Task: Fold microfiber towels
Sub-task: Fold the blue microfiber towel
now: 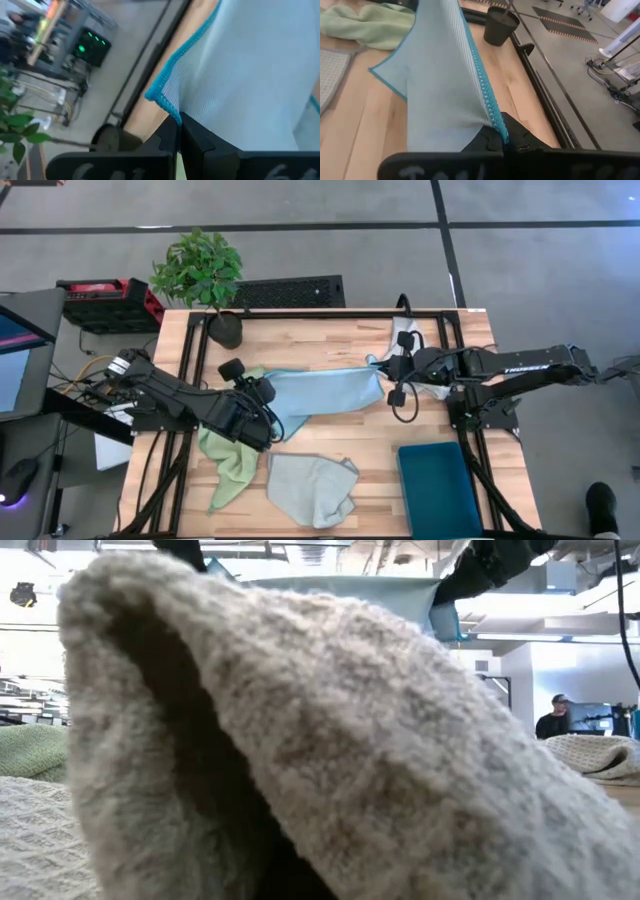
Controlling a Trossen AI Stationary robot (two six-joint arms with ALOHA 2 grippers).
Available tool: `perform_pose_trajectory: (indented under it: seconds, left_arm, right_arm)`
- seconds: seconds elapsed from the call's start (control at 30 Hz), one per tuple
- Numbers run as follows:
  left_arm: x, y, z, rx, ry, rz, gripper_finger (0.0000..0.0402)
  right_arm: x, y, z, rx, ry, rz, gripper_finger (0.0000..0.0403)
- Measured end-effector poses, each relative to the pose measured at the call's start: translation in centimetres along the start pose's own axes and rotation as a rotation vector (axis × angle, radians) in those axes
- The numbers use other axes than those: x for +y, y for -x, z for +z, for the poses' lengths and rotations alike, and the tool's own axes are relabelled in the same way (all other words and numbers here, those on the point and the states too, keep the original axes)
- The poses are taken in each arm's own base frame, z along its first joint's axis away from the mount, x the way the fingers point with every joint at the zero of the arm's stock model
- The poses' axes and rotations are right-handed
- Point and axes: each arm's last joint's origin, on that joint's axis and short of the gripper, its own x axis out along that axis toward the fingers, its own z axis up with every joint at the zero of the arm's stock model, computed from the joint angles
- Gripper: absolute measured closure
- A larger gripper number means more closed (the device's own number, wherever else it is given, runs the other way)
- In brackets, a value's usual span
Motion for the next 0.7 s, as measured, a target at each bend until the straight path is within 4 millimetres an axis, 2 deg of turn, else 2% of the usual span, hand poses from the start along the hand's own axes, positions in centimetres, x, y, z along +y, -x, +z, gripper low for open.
perform_pose_trajectory:
  seconds: [0.37, 0.7]
  left_arm:
    - [0.4, -2.3, 0.0, 0.02, 0.012, 0.084, 0.0401]
    - [-0.6, -5.3, -1.4, 0.099, -0.044, 0.083, 0.0401]
  right_arm:
    - [0.5, -1.2, -0.1, 0.03, 0.01, 0.006, 0.04]
    - [0.5, -1.2, -0.1, 0.03, 0.01, 0.005, 0.0399]
